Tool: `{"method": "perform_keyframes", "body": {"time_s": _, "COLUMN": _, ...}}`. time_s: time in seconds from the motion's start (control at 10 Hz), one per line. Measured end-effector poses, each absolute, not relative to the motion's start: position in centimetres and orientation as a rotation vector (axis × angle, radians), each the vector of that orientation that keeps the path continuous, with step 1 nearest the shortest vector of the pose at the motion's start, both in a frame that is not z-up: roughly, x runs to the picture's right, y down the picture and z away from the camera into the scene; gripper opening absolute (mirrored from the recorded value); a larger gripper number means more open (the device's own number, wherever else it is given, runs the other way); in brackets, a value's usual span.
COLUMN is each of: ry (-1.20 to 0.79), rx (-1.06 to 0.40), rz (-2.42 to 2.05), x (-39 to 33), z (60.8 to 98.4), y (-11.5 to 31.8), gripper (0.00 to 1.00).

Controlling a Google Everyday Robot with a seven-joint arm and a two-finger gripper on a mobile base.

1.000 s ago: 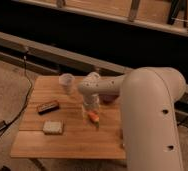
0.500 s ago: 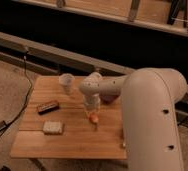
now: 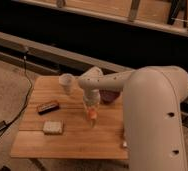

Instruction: Place the pepper in the ceramic cup

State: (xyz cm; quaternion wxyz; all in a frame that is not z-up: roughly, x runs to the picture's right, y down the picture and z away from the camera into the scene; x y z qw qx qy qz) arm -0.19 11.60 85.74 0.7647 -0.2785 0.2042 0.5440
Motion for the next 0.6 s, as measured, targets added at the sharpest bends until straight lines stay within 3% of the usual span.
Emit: {"method": "perform_keyframes", "body": {"time_s": 0.6, "ry": 0.352, "rx": -0.515, "rz": 1.092, "x": -2.3, "z": 84.1, "y": 3.3, "gripper": 0.00}}
